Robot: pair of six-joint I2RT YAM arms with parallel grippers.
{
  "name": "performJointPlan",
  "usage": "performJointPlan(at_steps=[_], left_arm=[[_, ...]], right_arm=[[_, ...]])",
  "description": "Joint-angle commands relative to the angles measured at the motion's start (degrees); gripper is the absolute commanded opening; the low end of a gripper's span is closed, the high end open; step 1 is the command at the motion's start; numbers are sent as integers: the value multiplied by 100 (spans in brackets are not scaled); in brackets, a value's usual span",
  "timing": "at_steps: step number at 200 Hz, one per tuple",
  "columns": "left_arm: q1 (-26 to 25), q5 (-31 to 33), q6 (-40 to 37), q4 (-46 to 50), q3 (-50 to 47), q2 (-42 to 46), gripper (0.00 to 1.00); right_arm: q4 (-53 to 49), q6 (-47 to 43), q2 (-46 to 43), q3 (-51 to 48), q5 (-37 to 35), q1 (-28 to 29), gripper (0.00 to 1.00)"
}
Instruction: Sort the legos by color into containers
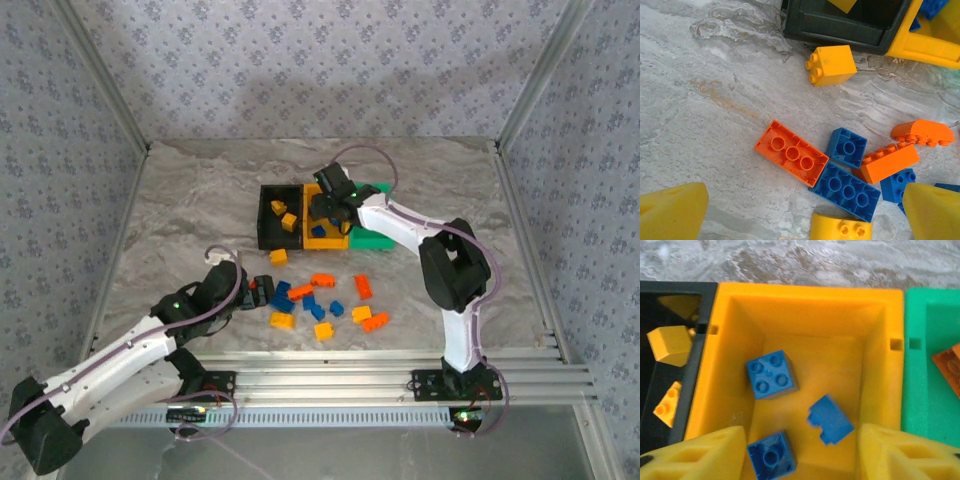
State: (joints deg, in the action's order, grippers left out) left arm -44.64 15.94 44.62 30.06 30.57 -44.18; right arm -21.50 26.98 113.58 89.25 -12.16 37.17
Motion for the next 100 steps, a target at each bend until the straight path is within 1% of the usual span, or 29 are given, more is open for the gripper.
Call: performJointPlan(at_steps=[1,14,29,40,55,64,79,100], left_arm=[[44,136,-81,158,2,2,100],[99,106,-82,76,-18,-107,99],[224,-87,-158,-246,-51,-338,100],[327,-231,-279,-570,-38,-598,99],[329,-193,-500,-985,77,-1032,97],[302,-86,-644,-1232,169,-1306,95],[185,225,-828,-1622,279,-1764,94],[4,658,-907,-2119,396,-2368,92]], right_arm=[[20,-89,-448,140,41,70,70],[152,-91,-746,-119,31,145,71],[358,-57,-1119,-525,31,234,72],[495,2,-1362,-851,32,295,72],[662,122,-1658,-1283,51,350,72],[748,194,-1820,-1550,73,360,72],[860,287,-2117,-1913,69,355,72],[942,321,-2491,-2396,5,322,73]])
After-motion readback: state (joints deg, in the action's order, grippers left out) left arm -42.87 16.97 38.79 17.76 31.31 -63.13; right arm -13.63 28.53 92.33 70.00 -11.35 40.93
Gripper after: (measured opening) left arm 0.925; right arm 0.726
